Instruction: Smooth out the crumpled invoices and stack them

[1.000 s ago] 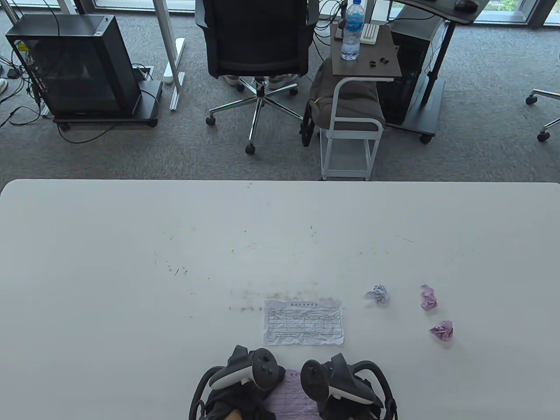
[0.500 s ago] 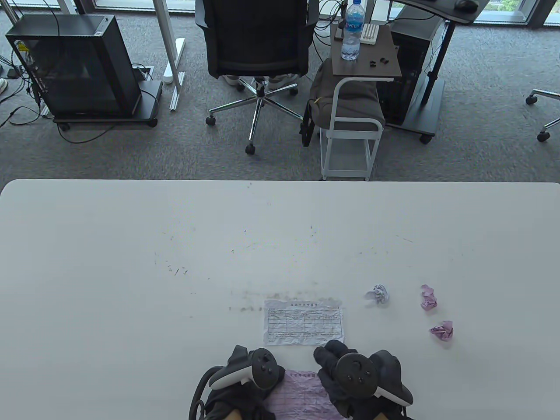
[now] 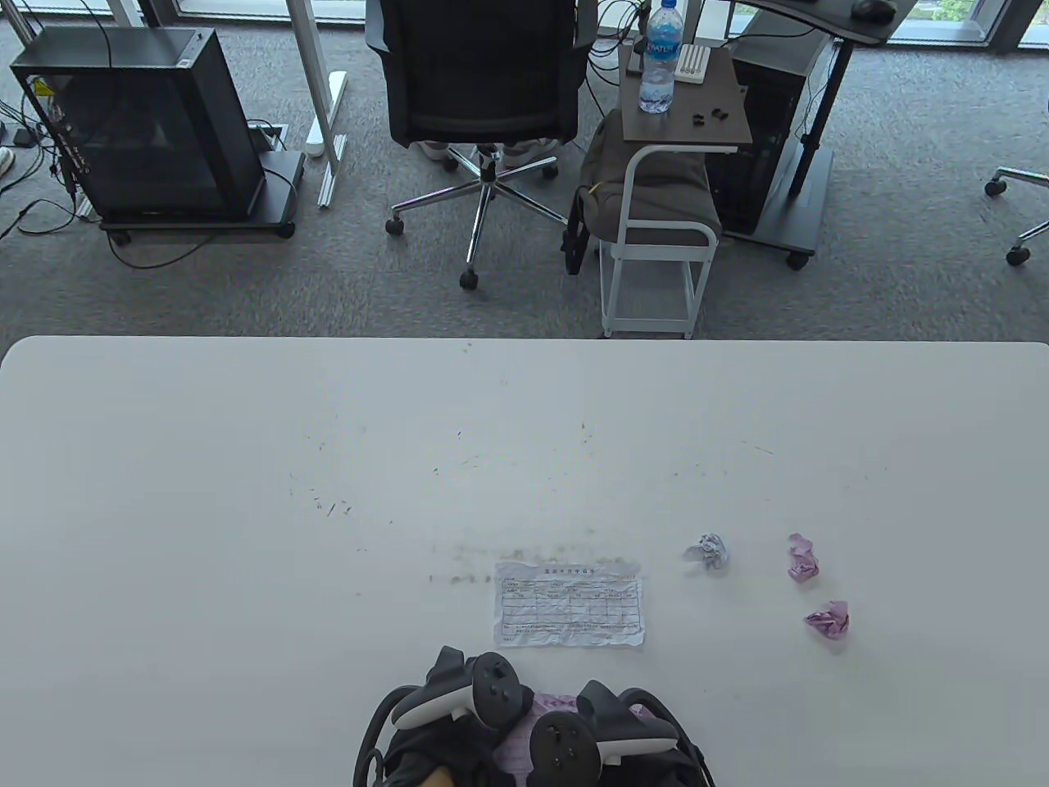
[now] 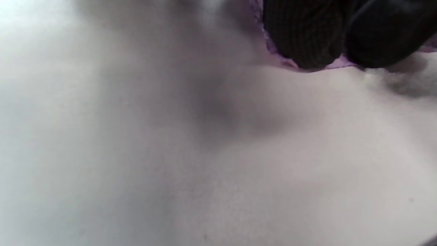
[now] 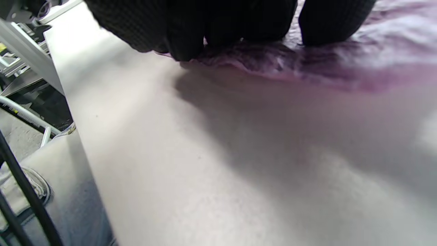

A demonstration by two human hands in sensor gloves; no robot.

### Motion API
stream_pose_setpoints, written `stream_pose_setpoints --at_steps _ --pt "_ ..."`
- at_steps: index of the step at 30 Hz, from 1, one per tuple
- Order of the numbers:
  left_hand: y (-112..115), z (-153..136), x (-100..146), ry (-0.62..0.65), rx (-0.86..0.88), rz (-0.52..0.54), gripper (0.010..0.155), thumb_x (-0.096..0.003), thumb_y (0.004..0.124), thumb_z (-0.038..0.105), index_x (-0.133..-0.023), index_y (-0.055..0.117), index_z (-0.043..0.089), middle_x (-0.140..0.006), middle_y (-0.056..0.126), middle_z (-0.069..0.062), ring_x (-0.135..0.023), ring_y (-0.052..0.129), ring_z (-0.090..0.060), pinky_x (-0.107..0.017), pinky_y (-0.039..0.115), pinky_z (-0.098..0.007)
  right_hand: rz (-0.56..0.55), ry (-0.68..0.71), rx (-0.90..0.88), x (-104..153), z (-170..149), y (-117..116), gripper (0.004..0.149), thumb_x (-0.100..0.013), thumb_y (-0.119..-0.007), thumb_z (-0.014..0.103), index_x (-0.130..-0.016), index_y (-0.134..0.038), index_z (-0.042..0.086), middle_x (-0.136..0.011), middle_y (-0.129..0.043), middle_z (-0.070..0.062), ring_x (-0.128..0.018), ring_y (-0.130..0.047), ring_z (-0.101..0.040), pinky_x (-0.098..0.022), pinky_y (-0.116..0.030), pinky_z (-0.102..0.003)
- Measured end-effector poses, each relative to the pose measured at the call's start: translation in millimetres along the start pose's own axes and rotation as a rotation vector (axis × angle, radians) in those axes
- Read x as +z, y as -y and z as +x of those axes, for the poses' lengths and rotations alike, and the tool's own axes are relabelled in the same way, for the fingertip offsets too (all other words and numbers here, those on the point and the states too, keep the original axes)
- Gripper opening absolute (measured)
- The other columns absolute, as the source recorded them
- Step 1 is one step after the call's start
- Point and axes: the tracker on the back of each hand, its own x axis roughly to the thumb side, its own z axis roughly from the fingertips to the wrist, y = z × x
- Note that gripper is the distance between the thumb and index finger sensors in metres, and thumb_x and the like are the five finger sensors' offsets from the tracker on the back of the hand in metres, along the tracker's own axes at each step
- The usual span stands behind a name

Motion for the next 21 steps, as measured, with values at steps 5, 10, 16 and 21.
stream_pose_setpoints --at_steps 5,10,16,21 --pt "0 0 0 0.0 0.0 0.002 0.088 -0.0511 0.082 0.043 -0.106 0.014 0.038 -0.1 -0.017 -0.013 -0.089 -0.013 -0.058 -0.062 0.018 -0.073 0.039 -0.142 -0.096 5 -16 3 0.036 -0.057 -0.072 0.043 -0.086 -0.077 0.021 -0.091 -0.072 -0.009 -0.076 -0.072 -0.038 -0.049 -0.072 -0.064" --pt "0 0 0 0.0 0.0 0.005 0.088 -0.051 0.082 0.043 -0.106 0.014 0.038 -0.101 -0.016 -0.013 -0.089 -0.013 -0.059 -0.062 0.018 -0.073 0.076 -0.289 -0.173 12 -37 2 0.034 -0.057 -0.072 0.048 -0.074 -0.086 0.021 -0.077 -0.083 -0.009 -0.067 -0.08 -0.036 -0.046 -0.075 -0.065" --pt "0 -1 0 0.003 0.002 0.008 0.088 -0.0509 0.082 0.043 -0.106 0.014 0.038 -0.101 -0.016 -0.013 -0.089 -0.013 -0.059 -0.062 0.018 -0.073 0.079 -0.37 -0.197 16 -51 0 0.034 -0.057 -0.072 0.049 -0.067 -0.089 0.021 -0.068 -0.088 -0.01 -0.059 -0.086 -0.034 -0.044 -0.078 -0.063" --pt "1 -1 0 0.005 0.002 0.009 0.088 -0.051 0.082 0.043 -0.106 0.014 0.037 -0.101 -0.016 -0.013 -0.089 -0.013 -0.059 -0.062 0.018 -0.073 0.086 -0.413 -0.22 22 -60 -1 0.035 -0.057 -0.071 0.049 -0.065 -0.09 0.02 -0.063 -0.091 -0.011 -0.055 -0.089 -0.034 -0.043 -0.079 -0.062"
